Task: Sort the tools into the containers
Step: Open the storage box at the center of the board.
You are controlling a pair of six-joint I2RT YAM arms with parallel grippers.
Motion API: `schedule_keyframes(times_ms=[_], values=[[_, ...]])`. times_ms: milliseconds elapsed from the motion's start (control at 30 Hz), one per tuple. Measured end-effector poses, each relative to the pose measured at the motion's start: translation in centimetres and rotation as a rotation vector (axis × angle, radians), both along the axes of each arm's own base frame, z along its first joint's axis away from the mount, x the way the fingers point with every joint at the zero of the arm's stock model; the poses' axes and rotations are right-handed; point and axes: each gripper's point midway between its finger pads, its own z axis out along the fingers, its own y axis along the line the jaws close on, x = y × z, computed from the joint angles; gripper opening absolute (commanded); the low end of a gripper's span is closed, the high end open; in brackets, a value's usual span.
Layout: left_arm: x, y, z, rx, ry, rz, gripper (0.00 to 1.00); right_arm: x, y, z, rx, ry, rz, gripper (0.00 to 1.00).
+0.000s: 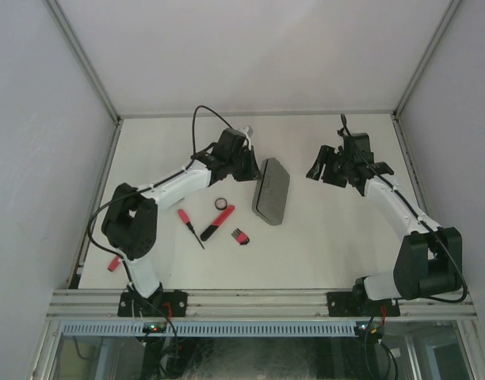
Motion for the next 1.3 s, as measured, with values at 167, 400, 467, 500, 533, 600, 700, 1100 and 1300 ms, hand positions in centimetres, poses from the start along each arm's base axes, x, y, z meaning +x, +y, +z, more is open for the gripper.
schedule_keyframes(times_ms=[167,400,467,500,533,600,700,1100,1300], values=[[-0.5,-0.6,1.0,-0.012,-0.013,-0.016,0.0,-0.4,-0.1,-0.7,0.006,0.021,0.0,0.59],[-0.7,-0.7,2.0,-0.027,-0.028,-0.023,0.0,-0.4,-0.4,-0.7,0.01,0.024,-0.011,0.58],[-0.6,-0.8,2.3,-0.03,-0.035,-0.022,0.0,-0.4,-0.4,-0.7,0.008,0.024,-0.016,0.57],[-0.6,-0.7,2.4,-0.031,-0.036,-0.023,0.0,-0.3,-0.5,-0.7,0.008,0.025,-0.018,0.56],[-0.6,-0.7,2.4,-0.032,-0.037,-0.023,0.0,-0.3,-0.5,-0.7,0.005,0.024,-0.021,0.54],[-0.6,-0.7,2.4,-0.032,-0.037,-0.022,0.0,-0.3,-0.6,-0.8,0.0,0.025,-0.026,0.49],[-0.5,-0.7,2.4,-0.027,-0.039,-0.018,0.0,-0.4,-0.8,-0.9,-0.008,0.029,-0.029,0.46],[-0.3,-0.3,2.0,-0.009,-0.046,0.004,0.03,-2.0,2.9,-5.0,0.015,0.163,0.128,0.4],[-0.4,0.4,0.6,0.022,-0.034,0.023,0.05,-2.7,2.5,-9.0,-0.052,0.283,0.102,0.39]])
